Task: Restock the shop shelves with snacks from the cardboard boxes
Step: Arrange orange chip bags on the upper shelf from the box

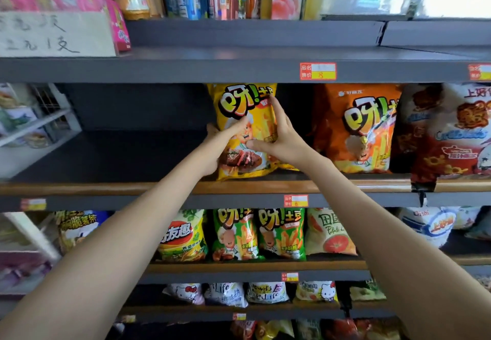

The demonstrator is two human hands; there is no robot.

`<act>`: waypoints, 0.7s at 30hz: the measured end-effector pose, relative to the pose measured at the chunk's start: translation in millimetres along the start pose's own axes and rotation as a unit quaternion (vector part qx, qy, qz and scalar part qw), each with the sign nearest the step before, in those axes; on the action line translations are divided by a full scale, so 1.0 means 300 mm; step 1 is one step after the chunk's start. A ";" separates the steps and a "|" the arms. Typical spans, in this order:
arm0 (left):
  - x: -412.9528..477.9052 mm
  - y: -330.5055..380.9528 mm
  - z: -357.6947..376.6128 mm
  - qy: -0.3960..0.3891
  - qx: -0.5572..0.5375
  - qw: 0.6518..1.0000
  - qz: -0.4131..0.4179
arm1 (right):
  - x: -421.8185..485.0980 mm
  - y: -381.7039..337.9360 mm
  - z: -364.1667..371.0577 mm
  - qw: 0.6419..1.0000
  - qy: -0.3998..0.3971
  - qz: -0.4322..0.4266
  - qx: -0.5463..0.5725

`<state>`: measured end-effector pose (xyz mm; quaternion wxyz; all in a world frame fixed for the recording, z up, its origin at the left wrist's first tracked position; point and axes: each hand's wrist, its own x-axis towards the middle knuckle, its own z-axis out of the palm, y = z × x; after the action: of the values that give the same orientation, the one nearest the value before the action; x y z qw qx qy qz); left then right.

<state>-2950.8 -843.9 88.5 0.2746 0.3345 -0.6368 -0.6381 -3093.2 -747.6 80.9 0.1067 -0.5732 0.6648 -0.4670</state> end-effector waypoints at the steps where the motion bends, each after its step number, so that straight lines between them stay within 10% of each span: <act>1: 0.029 -0.008 -0.008 -0.027 0.012 0.999 0.015 | 0.020 0.026 -0.008 1.000 0.000 0.003 0.001; 13: 0.426 -0.066 0.048 -0.043 0.396 0.879 0.264 | 0.243 0.270 0.015 0.980 0.128 0.025 -0.153; 21: 0.581 -0.093 0.111 -0.005 0.562 0.788 0.251 | 0.344 0.297 0.000 0.875 0.086 0.014 -0.477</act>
<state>-3083.5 -957.3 46.2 0.1857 0.2551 -0.9457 -0.0775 -3185.3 -844.8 55.2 -0.2307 -0.5025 0.8214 -0.1398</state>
